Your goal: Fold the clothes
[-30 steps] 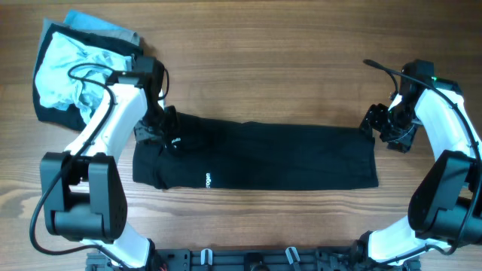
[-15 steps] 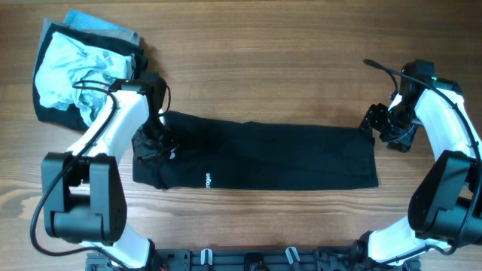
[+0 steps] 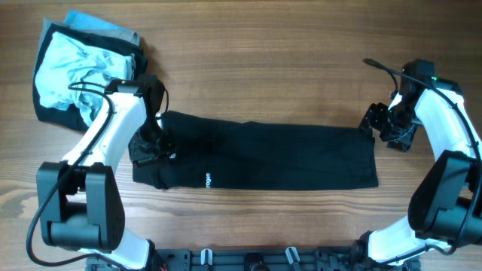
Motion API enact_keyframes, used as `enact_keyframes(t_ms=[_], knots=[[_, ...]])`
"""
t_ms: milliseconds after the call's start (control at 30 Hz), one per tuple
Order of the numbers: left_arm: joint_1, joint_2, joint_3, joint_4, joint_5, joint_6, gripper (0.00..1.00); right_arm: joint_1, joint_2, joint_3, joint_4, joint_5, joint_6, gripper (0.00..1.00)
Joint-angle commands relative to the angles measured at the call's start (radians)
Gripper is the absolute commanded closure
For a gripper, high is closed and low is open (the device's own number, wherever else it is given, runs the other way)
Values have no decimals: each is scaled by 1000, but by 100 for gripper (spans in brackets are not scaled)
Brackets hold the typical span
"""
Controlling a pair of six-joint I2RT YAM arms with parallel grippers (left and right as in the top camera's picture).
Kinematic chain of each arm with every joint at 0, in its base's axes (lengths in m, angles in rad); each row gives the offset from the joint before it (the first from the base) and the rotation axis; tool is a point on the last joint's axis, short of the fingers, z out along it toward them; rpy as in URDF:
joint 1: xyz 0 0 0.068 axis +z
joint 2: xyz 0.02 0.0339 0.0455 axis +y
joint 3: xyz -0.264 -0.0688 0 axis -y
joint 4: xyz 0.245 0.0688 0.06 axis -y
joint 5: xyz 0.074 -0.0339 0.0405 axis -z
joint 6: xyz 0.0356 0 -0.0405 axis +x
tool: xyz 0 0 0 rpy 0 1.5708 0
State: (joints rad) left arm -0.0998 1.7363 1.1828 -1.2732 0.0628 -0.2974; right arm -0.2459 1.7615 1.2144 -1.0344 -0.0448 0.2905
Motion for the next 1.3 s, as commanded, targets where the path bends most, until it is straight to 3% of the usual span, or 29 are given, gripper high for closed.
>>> enact_keyframes(t_ms=[0,33,67,100,133,200,400,533,633,767,833,1167,1200,1267], knots=[[0,-47,29,127,177,63,94,-4,-23,8,3,-9,-2,22],[-1,-54,29,182,219,62,87,-4,-23,8,3,-9,-2,22],[-5,-55,29,230,245,62,68,-4,-23,8,2,-9,-3,22],[-14,-54,28,281,255,62,55,-4,-23,8,2,-9,-3,22],[-20,-51,28,302,255,63,49,-4,-23,8,2,-8,-3,22],[-46,-47,27,344,256,100,47,-4,-23,8,2,-8,-3,22],[-181,-13,27,409,233,208,48,-4,-23,8,2,-9,-2,22],[-265,35,27,408,154,212,49,-4,-23,8,2,-9,-2,22],[-310,67,27,407,105,212,55,-4,-23,8,0,-9,-2,22],[-343,80,27,396,92,212,85,-4,-23,8,-3,-9,-3,22],[-351,77,27,366,92,212,96,-4,-23,8,-3,-9,-3,22],[-367,77,27,213,167,208,96,-4,-23,8,-2,-8,-3,22],[-370,77,27,212,188,208,88,-4,-23,8,-2,-8,-3,22],[-374,77,27,215,200,207,31,-4,-23,8,-2,-8,-2,21]])
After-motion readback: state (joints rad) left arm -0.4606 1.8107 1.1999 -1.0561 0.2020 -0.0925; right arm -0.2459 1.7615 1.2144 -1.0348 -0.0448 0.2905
